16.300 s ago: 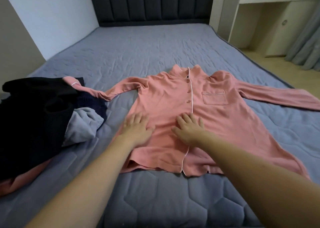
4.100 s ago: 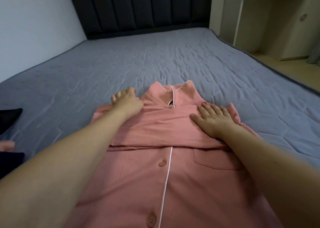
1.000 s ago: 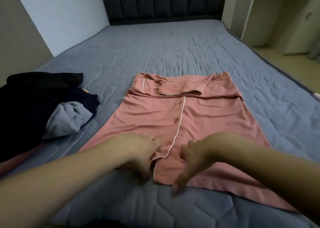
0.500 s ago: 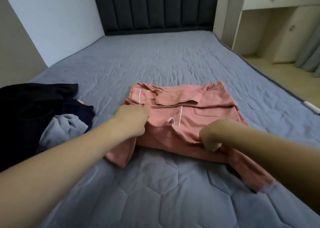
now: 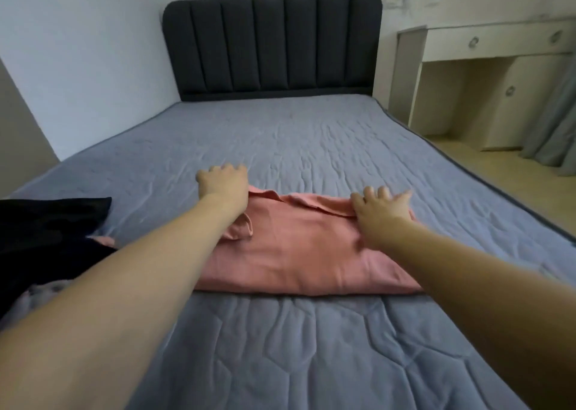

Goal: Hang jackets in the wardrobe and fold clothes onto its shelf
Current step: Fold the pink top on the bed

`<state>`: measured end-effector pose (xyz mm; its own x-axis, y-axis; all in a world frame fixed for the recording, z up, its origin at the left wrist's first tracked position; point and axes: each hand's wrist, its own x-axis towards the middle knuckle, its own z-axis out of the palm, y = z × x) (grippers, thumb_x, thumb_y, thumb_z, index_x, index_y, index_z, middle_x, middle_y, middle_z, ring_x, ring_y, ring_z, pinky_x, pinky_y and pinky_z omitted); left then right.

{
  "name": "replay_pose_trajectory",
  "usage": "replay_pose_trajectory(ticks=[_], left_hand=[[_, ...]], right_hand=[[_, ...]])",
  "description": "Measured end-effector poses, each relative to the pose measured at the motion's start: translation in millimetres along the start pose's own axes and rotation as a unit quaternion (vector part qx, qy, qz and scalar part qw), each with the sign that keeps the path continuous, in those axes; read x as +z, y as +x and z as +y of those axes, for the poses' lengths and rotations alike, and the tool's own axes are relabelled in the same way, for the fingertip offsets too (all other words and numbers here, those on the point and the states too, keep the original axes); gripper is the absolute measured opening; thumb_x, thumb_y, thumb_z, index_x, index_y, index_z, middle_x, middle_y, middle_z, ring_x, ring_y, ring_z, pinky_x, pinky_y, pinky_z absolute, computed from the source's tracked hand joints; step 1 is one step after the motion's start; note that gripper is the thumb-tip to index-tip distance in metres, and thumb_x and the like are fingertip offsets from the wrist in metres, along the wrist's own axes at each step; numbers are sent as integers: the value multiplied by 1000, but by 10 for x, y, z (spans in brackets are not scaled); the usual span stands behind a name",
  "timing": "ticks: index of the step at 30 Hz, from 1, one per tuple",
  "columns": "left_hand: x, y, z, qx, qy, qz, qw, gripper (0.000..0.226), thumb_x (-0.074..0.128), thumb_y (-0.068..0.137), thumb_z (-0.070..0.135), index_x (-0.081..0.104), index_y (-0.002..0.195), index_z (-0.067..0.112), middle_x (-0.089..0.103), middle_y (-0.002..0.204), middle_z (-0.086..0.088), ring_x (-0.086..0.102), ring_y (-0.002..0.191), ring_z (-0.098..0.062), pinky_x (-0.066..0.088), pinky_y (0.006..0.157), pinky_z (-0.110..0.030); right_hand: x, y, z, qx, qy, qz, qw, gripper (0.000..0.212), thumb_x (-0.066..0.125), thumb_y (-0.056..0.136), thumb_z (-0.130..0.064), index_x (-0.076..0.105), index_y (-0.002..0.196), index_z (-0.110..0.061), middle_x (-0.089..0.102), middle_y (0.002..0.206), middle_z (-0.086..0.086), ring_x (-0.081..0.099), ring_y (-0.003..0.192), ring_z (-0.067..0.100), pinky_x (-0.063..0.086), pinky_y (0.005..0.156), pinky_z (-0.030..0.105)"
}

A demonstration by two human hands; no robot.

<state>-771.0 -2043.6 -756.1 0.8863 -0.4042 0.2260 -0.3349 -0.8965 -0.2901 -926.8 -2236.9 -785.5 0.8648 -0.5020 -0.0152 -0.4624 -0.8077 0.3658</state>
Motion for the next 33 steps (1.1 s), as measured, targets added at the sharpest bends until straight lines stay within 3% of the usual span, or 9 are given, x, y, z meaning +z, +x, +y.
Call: replay_pose_trajectory(ticks=[2,5,8,13,19,22,24,28,33], left_hand=[[215,99,56,-45,4,-116,992,57,62,85,33,45,138,19,50,141,-7,48,129,-32,39,102,-55],[559,138,93,-77,-30,-239,968,72,70,78,49,46,140,23,47,144,-4,48,130,-30,40,102,-56],[726,178,103,-90,-64,-198,974,66,72,79,43,50,137,20,52,140,-3,52,126,-26,45,100,-45],[616,505,68,-92,-50,-132,986,39,57,89,21,59,128,19,59,132,-3,57,120,-26,45,100,-43],[484,914,-123,-30,176,72,981,41,34,96,14,48,134,16,52,135,-11,47,125,-34,26,110,-59],[674,928,-51,-15,66,97,993,38,38,93,21,49,130,18,50,131,-10,46,122,-31,27,109,-57],[909,856,78,-11,-98,18,995,44,38,95,34,44,136,19,41,142,-10,36,132,-31,18,111,-62],[1411,684,131,-55,-193,-154,967,66,22,94,63,19,151,31,12,161,-4,12,146,-31,4,111,-66],[1563,678,-82,-195,-168,-40,965,61,38,93,47,49,133,2,49,136,-21,47,126,-37,38,103,-43]], right_hand=[[208,11,12,42,30,-115,992,108,68,79,-46,-6,153,-19,9,158,12,17,142,40,20,103,73],[363,55,156,52,41,-195,979,92,59,87,-27,-4,154,-17,20,157,9,30,139,39,32,104,64],[340,177,317,38,93,-146,984,61,42,96,-32,20,150,-13,40,147,10,44,131,33,42,103,49],[309,560,511,44,138,-122,982,42,52,80,-35,56,121,-24,56,122,9,58,108,31,51,91,40],[487,1067,1005,190,230,-21,954,34,42,95,-18,54,126,-10,54,129,18,54,116,34,46,90,38],[797,1170,888,302,378,-9,875,50,49,85,-20,48,132,-2,50,134,21,50,121,37,43,101,42],[931,1165,718,342,411,9,845,60,48,82,-28,39,136,-5,41,140,22,41,128,40,35,107,49],[1050,1144,319,174,265,138,939,59,35,92,-35,22,147,-18,19,156,11,17,143,30,2,114,57],[876,1391,-291,-106,296,92,945,63,27,97,-56,20,152,-25,23,158,-1,18,145,16,3,119,45]])
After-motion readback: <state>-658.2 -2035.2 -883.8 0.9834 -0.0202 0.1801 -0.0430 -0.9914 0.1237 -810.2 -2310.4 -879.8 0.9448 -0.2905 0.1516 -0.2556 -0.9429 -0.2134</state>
